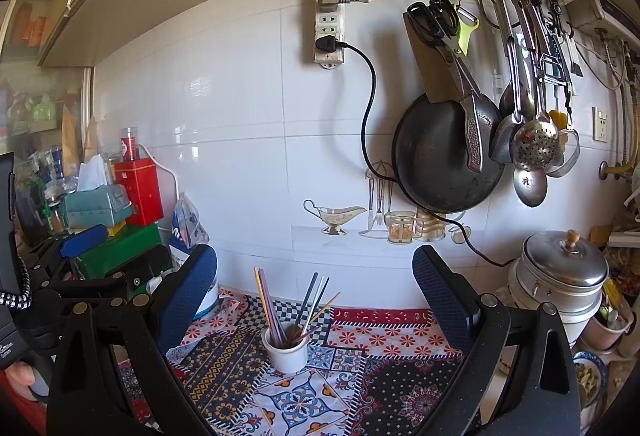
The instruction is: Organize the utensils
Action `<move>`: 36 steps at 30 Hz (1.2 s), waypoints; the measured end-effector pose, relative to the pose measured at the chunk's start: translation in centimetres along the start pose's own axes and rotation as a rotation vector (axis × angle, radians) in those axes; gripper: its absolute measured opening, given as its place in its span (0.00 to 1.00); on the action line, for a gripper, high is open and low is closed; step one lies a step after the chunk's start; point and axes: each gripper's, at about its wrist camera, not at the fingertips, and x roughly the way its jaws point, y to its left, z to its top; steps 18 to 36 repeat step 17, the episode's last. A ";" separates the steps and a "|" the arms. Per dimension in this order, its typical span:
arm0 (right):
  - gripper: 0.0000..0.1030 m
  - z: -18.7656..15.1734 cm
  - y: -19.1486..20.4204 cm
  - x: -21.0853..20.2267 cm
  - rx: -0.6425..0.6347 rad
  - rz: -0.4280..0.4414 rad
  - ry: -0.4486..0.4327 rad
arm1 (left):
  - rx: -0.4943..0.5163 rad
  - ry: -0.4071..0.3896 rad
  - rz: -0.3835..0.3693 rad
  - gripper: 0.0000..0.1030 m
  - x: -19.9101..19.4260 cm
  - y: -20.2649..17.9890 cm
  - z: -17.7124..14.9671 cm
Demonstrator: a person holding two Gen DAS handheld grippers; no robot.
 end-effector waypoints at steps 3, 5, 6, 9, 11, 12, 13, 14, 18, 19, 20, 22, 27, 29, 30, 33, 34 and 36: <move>0.95 0.0 -0.1 -0.1 0.001 -0.002 0.000 | 0.007 -0.003 -0.002 1.00 -0.2 -0.3 0.0; 0.95 0.0 -0.1 -0.1 0.001 -0.002 0.000 | 0.009 -0.004 -0.003 1.00 -0.2 -0.5 0.0; 0.95 0.0 -0.1 -0.1 0.000 -0.001 0.000 | 0.008 -0.004 -0.005 1.00 -0.2 -0.5 0.0; 0.95 0.1 -0.1 -0.1 0.000 -0.001 -0.001 | 0.008 -0.001 -0.008 1.00 -0.2 -0.7 0.0; 0.95 0.0 -0.3 -0.1 0.002 -0.002 -0.003 | 0.008 -0.003 -0.001 1.00 -0.2 -0.8 0.0; 0.95 0.0 -0.4 -0.2 0.004 -0.002 -0.003 | 0.008 -0.004 0.001 1.00 -0.2 -0.9 0.0; 0.95 0.0 -0.5 -0.2 0.006 -0.001 -0.003 | 0.006 -0.004 0.002 1.00 -0.2 -0.9 0.1; 0.95 0.0 -0.6 -0.2 0.007 -0.001 -0.002 | 0.003 -0.003 0.003 1.00 -0.2 -0.9 0.0; 0.95 0.0 -0.8 -0.2 0.009 -0.001 -0.001 | 0.003 0.002 0.002 1.00 0.0 -1.0 0.1; 0.95 0.0 -0.8 -0.2 0.009 -0.001 -0.001 | 0.003 0.002 0.002 1.00 0.0 -1.0 0.1; 0.95 0.0 -0.8 -0.2 0.009 -0.001 -0.001 | 0.003 0.002 0.002 1.00 0.0 -1.0 0.1; 0.95 0.0 -0.8 -0.2 0.009 -0.001 -0.001 | 0.003 0.002 0.002 1.00 0.0 -1.0 0.1; 0.95 0.0 -0.8 -0.2 0.009 -0.001 -0.001 | 0.003 0.002 0.002 1.00 0.0 -1.0 0.1; 0.95 0.0 -0.8 -0.2 0.009 -0.001 -0.001 | 0.003 0.002 0.002 1.00 0.0 -1.0 0.1; 0.95 0.0 -0.8 -0.2 0.009 -0.001 -0.001 | 0.003 0.002 0.002 1.00 0.0 -1.0 0.1; 0.95 0.0 -0.8 -0.2 0.009 -0.001 -0.001 | 0.003 0.002 0.002 1.00 0.0 -1.0 0.1; 0.95 0.0 -0.8 -0.2 0.009 -0.001 -0.001 | 0.003 0.002 0.002 1.00 0.0 -1.0 0.1; 0.95 0.0 -0.8 -0.2 0.009 -0.001 -0.001 | 0.003 0.002 0.002 1.00 0.0 -1.0 0.1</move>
